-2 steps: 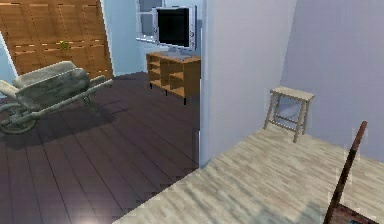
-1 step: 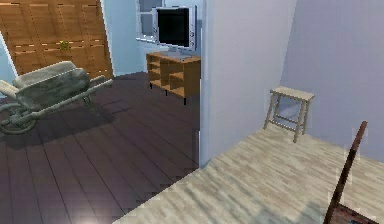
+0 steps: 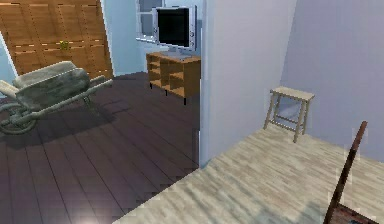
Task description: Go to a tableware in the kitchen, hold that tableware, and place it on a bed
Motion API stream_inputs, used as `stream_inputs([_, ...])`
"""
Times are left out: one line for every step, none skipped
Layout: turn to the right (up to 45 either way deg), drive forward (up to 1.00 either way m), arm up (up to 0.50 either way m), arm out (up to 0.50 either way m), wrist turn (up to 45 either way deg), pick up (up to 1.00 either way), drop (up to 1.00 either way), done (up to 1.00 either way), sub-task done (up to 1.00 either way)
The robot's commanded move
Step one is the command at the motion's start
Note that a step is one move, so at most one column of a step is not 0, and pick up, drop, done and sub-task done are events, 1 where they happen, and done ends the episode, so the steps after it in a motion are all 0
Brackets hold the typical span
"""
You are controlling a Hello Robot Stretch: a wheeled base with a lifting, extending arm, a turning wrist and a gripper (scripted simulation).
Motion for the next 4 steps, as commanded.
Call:
stream_inputs([0.0,0.00,0.10,0.00,0.0,0.00,0.00,0.00,0.00])
stream_inputs([0.0,0.00,0.20,0.00,0.0,0.00,0.00,0.00,0.00])
stream_inputs([0.0,0.00,0.00,0.00,-45.0,0.00,0.00,0.00,0.00])
stream_inputs([0.0,0.00,0.00,0.00,-45.0,0.00,0.00,0.00,0.00])
